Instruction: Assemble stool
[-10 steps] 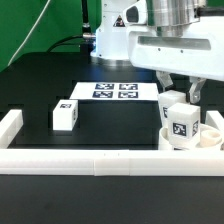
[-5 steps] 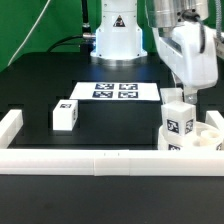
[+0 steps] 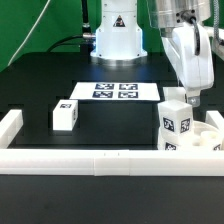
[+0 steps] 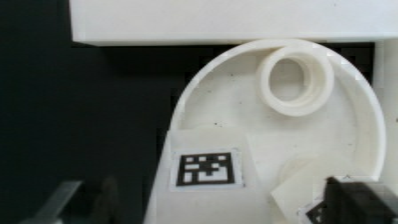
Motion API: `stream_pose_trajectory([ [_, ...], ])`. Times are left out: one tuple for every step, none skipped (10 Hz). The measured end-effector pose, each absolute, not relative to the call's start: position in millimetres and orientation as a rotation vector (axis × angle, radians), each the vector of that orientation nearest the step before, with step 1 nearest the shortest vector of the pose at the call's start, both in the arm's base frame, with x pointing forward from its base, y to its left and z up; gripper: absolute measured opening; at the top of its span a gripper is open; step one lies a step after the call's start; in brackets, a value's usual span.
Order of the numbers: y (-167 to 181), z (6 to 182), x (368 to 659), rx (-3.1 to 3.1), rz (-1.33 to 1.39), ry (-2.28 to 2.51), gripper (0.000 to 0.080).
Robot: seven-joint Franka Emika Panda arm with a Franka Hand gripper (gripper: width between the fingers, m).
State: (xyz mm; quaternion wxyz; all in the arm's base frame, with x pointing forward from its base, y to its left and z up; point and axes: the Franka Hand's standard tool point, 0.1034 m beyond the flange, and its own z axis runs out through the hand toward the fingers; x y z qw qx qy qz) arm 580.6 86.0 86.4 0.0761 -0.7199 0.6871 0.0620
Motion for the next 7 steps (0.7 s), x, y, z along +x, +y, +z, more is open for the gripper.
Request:
stream_pose_trajectory([
  [87.2,95.0,582.2,-2.193,0.178,2.008,0.062],
  [87.9,92.2,581.4,-2.202,0.179,1.999,0.0641],
  [87.9,91.5,581.2,-2.26,0.173,1.93,0.0641],
  [87.9,91.6,581.4,-2.319,0.164,1.853,0.0648],
  [88.4,91.6,581.2,-2.409,0.152,1.728,0.0649],
  [91.9,94.0,579.1,-2.548,0.162,1.554,0.0649],
  [95.6,100.4,580.7,-2.64,0.169,1.392,0.0649],
])
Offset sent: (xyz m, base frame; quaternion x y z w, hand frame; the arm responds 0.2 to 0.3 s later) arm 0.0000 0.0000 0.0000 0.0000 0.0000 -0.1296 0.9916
